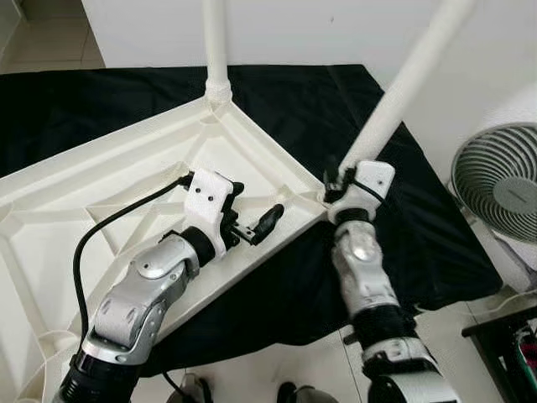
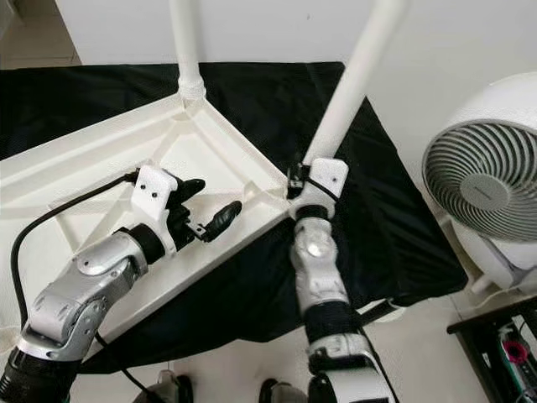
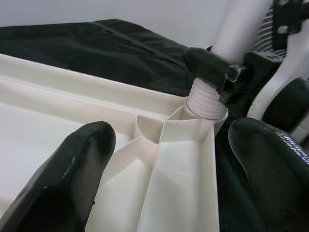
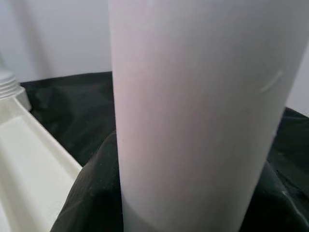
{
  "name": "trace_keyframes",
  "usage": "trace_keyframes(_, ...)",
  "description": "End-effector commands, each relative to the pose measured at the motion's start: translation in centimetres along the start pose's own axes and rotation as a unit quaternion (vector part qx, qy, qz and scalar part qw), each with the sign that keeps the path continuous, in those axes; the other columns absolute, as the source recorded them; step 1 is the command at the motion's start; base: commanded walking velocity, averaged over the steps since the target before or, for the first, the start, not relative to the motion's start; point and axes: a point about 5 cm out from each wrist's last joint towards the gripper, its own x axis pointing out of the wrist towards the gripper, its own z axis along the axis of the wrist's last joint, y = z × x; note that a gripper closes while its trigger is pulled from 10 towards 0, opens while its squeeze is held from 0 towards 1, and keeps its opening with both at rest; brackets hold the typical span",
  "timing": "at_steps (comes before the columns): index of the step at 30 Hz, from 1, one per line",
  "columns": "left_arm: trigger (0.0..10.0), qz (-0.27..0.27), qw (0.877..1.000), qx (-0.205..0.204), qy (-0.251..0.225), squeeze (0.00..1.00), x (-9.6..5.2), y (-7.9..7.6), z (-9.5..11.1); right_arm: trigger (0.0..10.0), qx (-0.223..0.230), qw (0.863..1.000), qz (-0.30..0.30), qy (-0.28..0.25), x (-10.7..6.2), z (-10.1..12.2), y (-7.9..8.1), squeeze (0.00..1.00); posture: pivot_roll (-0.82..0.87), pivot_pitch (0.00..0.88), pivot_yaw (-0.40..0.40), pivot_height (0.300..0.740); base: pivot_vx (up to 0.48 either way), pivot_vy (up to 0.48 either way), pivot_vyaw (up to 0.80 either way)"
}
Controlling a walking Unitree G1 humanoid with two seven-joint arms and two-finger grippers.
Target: Building children table
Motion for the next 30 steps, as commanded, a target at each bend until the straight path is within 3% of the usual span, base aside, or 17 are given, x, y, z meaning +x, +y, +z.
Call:
trace_keyframes(1,10.0,-0.013,1.0,-0.001,0.002,0.0,0.1,-0.1,-0.1,10.0,-0.031,0.989,-0.035,0.137,-2.1,-5.3,-1.3,0.0,0.15,0.18,-0.028,0.74,0.0,0.0,0.0)
trace_keyframes(14,10.0,-0.003,1.0,-0.002,0.0,0.0,0.0,0.0,-0.1,10.0,-0.046,0.99,-0.043,0.124,-2.2,-5.0,-0.7,0.0,0.14,0.182,-0.036,0.74,0.0,0.0,0.0)
trace_keyframes(22,10.0,-0.005,1.0,-0.004,-0.001,0.0,0.2,-0.1,-0.2,10.0,-0.003,0.991,-0.106,0.083,-2.2,-3.8,-1.9,0.0,0.14,0.177,-0.035,0.74,0.0,0.0,0.0)
trace_keyframes(30,10.0,-0.006,1.0,-0.004,-0.001,0.0,0.2,-0.1,-0.1,10.0,-0.006,0.989,-0.113,0.097,-2.5,-4.4,-2.0,0.0,0.14,0.175,-0.034,0.74,0.0,0.0,0.0)
